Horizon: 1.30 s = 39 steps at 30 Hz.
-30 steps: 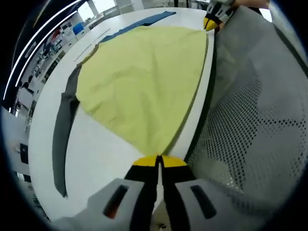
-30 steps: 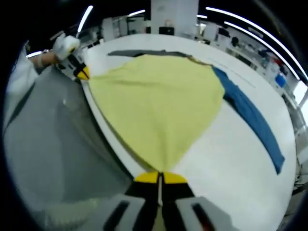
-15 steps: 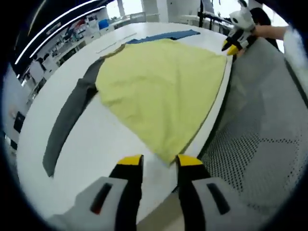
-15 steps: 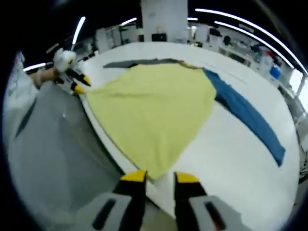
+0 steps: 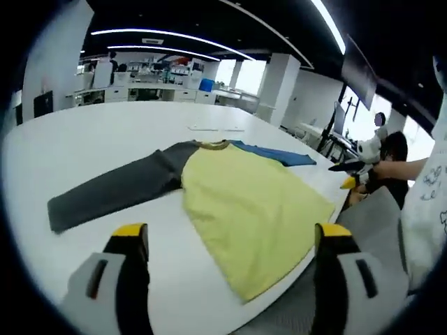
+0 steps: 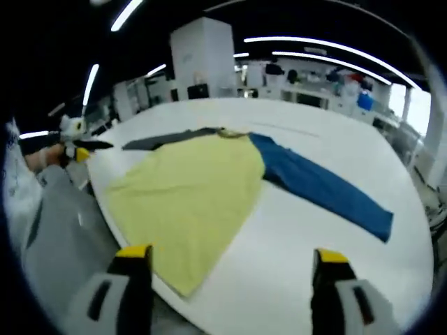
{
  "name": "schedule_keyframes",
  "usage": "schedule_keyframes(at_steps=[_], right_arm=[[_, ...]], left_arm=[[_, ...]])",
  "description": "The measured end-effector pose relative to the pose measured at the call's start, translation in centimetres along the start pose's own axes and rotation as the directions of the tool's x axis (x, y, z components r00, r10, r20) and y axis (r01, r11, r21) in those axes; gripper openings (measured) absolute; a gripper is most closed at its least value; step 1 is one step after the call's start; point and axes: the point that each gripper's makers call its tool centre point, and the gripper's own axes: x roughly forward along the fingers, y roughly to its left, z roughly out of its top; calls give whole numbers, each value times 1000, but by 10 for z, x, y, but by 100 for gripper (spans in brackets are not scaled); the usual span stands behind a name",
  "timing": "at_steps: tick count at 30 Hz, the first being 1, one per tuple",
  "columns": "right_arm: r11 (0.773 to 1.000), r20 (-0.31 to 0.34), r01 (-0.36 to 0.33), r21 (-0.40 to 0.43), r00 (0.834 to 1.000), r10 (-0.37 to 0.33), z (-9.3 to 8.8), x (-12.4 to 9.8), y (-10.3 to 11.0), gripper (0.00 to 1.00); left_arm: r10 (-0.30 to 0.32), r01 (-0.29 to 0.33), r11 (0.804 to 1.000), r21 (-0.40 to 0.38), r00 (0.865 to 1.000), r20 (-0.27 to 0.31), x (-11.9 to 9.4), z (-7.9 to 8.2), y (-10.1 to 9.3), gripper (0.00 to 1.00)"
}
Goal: Fold the garment on the visible template until the final outline fits inside the template.
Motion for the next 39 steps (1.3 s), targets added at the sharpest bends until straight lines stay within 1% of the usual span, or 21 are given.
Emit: schedule_keyframes(at_steps=[2,4,6,8,11,14,15,17,19,21,22,23,24,25,26,27,30,32,34,37,39], right_arm=[[1000,-20,-6,-24,1000,5,-1,0,-1,100],[998,-45,4,-61,999,-7,-6,1,-7,100],[998,-48,10,-56,999,-12,-6,0,-10,100],[999,0,43,10,999,-43,2,0,-22,100],[987,33,108,117,993,-113,8,-3,-52,100],[969,11,203,139,978,-207,3,-6,-86,100],[964,8,225,140,974,-228,1,-6,-93,96],[944,-17,280,175,959,-282,-3,-8,-111,86],[911,-3,323,257,943,-333,-2,-8,-132,82],[871,4,351,344,927,-375,0,-8,-148,77],[840,-28,381,387,915,-403,-5,-9,-157,72],[824,-43,402,400,906,-421,-6,-10,-179,68],[815,-47,420,398,897,-439,-7,-11,-191,64],[801,-45,437,410,887,-460,-5,-11,-194,63],[805,-44,437,401,887,-460,-4,-9,-196,63],[804,-68,452,387,883,-464,-9,-7,-205,62],[797,-89,471,378,876,-475,-9,-4,-208,58],[776,-95,479,410,869,-486,-8,2,-222,55],[767,-136,517,381,852,-506,-14,3,-229,52],[766,-149,520,379,851,-504,-18,9,-230,45],[750,-154,533,391,841,-518,-19,9,-233,42]], left_arm=[[11,-11,1000,7,1000,-10,0,0,1,99],[-9,10,1000,25,999,-38,1,-3,0,99],[-4,6,999,45,999,-46,1,-2,1,99],[-3,5,999,54,999,-48,1,0,2,99],[-12,14,999,48,999,-50,3,1,1,99],[-21,24,998,57,998,-62,4,-2,-2,99],[-19,23,998,60,998,-64,5,-2,-2,99],[-24,28,998,57,997,-71,5,-5,-4,99],[-24,28,998,51,997,-80,6,-8,-3,99],[-23,27,998,51,996,-87,6,-10,-3,99],[-17,22,998,51,996,-88,6,-11,-2,99],[-16,20,999,48,996,-89,6,-11,-2,99],[-15,19,999,44,996,-90,6,-12,-1,99],[-12,16,999,43,996,-90,6,-12,0,99],[-8,12,999,42,996,-90,6,-13,1,99],[-7,11,999,39,996,-91,6,-14,2,99],[-1,4,1000,31,995,-98,5,-18,4,99],[7,-4,1000,26,995,-101,4,-20,6,99],[11,-9,1000,20,994,-106,3,-23,6,99],[17,-15,1000,13,993,-121,2,-29,7,99],[20,-20,1000,4,992,-124,0,-33,9,98]])
